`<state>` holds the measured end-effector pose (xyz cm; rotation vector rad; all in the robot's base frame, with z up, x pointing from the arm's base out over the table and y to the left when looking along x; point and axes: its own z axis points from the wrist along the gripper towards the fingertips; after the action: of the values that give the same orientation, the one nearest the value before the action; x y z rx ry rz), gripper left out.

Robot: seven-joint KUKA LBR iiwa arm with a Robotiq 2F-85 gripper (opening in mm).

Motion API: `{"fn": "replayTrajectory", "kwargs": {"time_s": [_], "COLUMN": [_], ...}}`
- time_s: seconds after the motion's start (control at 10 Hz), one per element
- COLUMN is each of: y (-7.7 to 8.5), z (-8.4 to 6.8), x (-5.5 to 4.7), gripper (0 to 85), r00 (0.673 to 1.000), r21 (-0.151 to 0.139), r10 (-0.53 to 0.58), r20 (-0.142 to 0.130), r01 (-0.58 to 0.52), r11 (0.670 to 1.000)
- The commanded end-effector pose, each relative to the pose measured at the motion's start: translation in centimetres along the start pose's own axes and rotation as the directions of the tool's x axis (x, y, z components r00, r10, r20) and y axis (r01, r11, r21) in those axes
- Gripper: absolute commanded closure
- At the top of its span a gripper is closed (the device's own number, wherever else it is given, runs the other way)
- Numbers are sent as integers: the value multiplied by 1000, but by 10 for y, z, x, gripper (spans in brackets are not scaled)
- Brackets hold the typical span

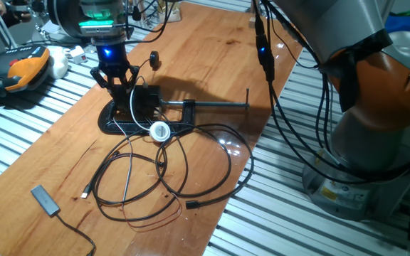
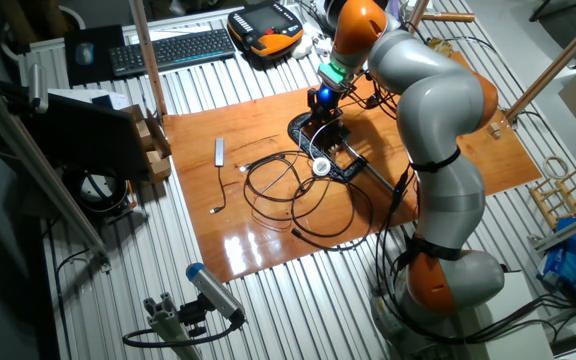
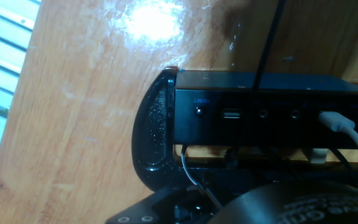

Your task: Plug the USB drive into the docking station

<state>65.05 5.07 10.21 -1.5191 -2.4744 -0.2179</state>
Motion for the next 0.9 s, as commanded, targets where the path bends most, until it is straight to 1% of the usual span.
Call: {"fn": "replayTrajectory", "kwargs": {"time_s": [0.0, 0.3, 0.4, 0.8], "y": [0, 0, 0, -1], "z": [0, 5, 5, 7], "x": [0, -1, -2, -2], "gripper": [680, 680, 510, 510], "r00": [1000, 1000, 1000, 1000], "r21": [1, -3, -5, -7], "r10": [0, -2, -2, 2], "r20": [2, 2, 3, 7], "r01": [0, 2, 2, -2], "r11": [1000, 1000, 1000, 1000]}}
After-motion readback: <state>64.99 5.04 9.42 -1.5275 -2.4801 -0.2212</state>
